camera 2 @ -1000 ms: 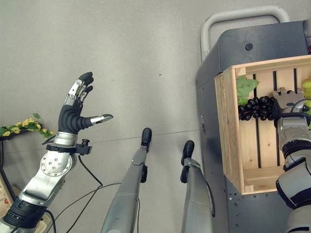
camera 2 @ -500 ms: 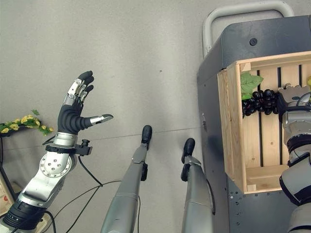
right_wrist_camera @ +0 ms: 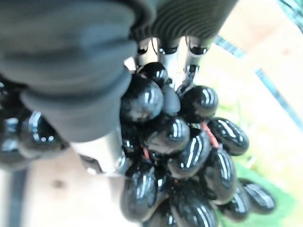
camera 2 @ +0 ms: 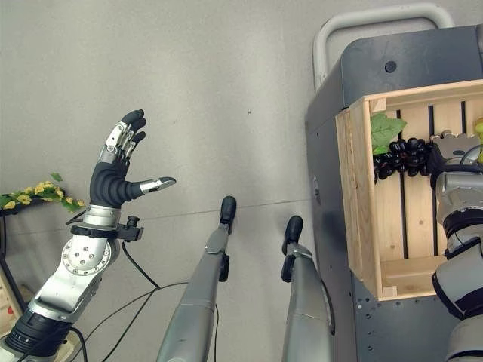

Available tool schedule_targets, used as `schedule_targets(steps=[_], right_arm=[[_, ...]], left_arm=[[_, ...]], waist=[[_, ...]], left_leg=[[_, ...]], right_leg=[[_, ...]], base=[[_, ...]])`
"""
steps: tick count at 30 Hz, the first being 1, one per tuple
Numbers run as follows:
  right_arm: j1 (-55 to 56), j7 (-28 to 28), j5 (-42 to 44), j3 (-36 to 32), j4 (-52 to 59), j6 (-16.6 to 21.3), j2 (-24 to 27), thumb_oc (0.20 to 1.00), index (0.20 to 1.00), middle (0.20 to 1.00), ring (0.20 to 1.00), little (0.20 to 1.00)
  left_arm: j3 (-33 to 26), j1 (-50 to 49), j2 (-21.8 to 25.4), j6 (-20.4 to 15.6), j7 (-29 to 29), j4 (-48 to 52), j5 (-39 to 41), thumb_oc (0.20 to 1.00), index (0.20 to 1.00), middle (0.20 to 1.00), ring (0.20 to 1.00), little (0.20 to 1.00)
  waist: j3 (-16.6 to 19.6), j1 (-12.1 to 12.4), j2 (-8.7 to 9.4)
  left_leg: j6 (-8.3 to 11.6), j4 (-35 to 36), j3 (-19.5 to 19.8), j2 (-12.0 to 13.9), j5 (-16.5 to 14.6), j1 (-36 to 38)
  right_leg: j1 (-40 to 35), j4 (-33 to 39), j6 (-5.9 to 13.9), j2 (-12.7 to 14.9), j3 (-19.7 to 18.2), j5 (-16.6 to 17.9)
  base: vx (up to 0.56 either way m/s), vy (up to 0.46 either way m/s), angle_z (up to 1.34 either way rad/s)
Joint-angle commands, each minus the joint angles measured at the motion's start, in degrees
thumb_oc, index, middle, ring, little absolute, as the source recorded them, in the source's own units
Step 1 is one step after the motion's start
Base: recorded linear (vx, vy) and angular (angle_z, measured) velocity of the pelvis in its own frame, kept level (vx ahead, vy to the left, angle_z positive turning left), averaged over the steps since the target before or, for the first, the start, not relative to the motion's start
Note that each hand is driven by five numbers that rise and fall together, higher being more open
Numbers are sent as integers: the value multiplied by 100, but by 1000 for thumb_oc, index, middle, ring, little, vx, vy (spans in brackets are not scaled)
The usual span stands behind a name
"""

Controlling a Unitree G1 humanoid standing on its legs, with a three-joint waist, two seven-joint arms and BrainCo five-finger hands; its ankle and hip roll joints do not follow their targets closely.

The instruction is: Pick up the fruits from the basket on one side to the basket on the other side

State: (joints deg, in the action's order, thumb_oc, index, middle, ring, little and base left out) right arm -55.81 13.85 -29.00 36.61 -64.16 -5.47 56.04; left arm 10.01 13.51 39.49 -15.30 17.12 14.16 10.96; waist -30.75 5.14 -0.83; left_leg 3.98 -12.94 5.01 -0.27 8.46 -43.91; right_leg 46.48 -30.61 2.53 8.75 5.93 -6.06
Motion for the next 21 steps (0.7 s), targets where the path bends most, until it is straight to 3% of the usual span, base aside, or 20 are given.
schedule_targets(steps=[1, 6, 10, 16, 21], right_arm=[[929, 483, 790, -663, 1151, 185, -80, 200, 200, 200, 200, 200], [2430, 654, 628, -1974, 2664, 221, 51, 200, 200, 200, 200, 200], [3128, 696, 534, -2756, 3292, 290, 93, 200, 200, 200, 200, 200], [3742, 640, 372, -3371, 3952, 411, -49, 200, 200, 200, 200, 200], [4224, 580, 243, -3912, 4441, 486, -150, 200, 200, 200, 200, 200]], left_arm=[[-289, -273, -165, -118, -22, 260, -32, 1000, 1000, 1000, 1000, 1000], [-391, -443, -2, -15, -203, 75, -78, 1000, 1000, 1000, 1000, 1000], [-419, -558, 76, 43, -383, 36, -67, 1000, 1000, 1000, 1000, 1000], [-592, -754, 198, 119, -625, 36, -134, 1000, 1000, 1000, 1000, 1000], [-689, -1036, 199, 159, -874, 101, -197, 1000, 1000, 1000, 1000, 1000]], waist=[[95, -386, 36], [95, -430, 274], [95, -445, 354], [107, -431, 501], [522, -423, 568]], left_leg=[[-70, -280, -163, 124, -567, 489], [-83, -145, -147, 127, -640, 1226], [-104, -16, -130, 126, -639, 1719], [-108, 173, -148, 164, -694, 2467], [-99, 341, -157, 185, -727, 2818]], right_leg=[[-697, 1068, 436, 53, 75, 679], [-1499, 1198, 441, 49, 145, 631], [-2033, 1396, 446, 16, 220, 685], [-2805, 1649, 461, -42, 208, 674], [-3198, 1889, 479, -102, 239, 665]], base=[[17, -97, 1], [47, -52, 3], [37, 3, -1], [44, -9, -2], [81, -13, -4]])
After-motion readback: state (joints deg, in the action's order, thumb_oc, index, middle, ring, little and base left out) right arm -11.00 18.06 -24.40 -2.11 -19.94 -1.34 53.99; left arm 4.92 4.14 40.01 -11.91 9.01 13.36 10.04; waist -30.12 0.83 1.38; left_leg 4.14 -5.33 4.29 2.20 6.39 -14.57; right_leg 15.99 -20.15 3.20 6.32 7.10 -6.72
